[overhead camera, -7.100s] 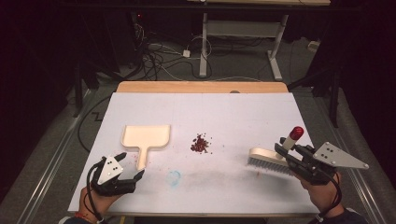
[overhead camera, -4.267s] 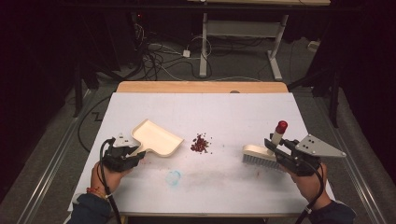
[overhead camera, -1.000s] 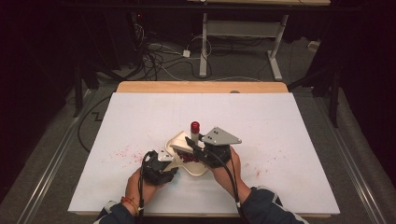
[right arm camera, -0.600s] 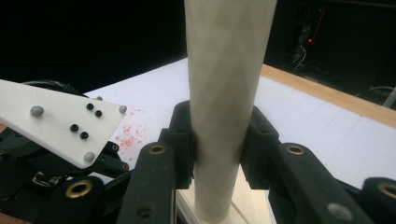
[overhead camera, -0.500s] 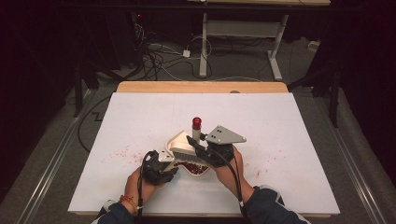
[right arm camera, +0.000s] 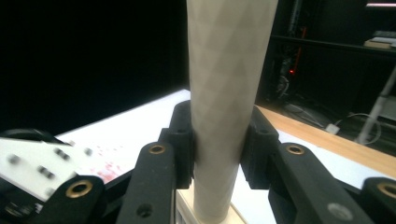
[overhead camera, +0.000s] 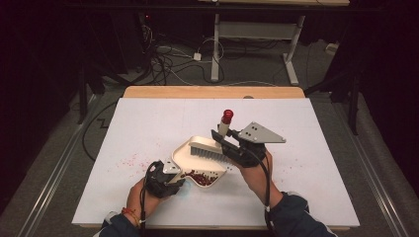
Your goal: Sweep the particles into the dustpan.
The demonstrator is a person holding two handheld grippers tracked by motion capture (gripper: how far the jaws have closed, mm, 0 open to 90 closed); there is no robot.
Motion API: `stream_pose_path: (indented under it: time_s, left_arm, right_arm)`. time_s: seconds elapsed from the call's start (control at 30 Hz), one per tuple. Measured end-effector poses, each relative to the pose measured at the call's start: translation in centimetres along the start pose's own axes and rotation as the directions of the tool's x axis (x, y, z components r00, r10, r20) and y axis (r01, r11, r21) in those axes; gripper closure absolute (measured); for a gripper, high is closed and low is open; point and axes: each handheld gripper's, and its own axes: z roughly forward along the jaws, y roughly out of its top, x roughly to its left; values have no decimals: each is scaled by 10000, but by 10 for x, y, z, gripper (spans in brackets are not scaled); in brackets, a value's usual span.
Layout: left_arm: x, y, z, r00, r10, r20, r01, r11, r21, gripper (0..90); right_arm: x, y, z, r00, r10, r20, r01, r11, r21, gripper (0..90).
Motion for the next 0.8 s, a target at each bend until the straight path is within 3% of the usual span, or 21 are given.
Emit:
stream_pose_path:
  time_s: [0.23,0.27,0.37,0.43,0.63,0.8]
  left_arm:
    - [6,-4,-7,9994,223,258,-229,9995,233,633]
    - [6,-4,-7,9993,254,285,-261,9993,261,633]
    - [5,-4,-8,9984,354,435,-369,9988,337,633]
    - [3,-4,-8,9979,382,524,-400,9986,346,633]
    - [-3,-2,-7,9960,588,673,-613,9975,363,633]
    - [-4,-2,-7,9955,674,669,-699,9969,356,633]
  right_arm:
    - [-22,-6,-11,9965,-187,812,162,9994,318,700]
    - [-29,-10,-14,9931,-286,1135,236,9987,454,699]
    - [-36,-15,-15,9877,-265,1540,180,9983,563,699]
    - [-47,-24,-11,9794,-275,2000,126,9971,752,699]
    - [-58,-34,-4,9689,-502,2421,221,9928,1175,699]
    - [-67,-33,-8,9700,-173,2426,-83,9946,1039,699]
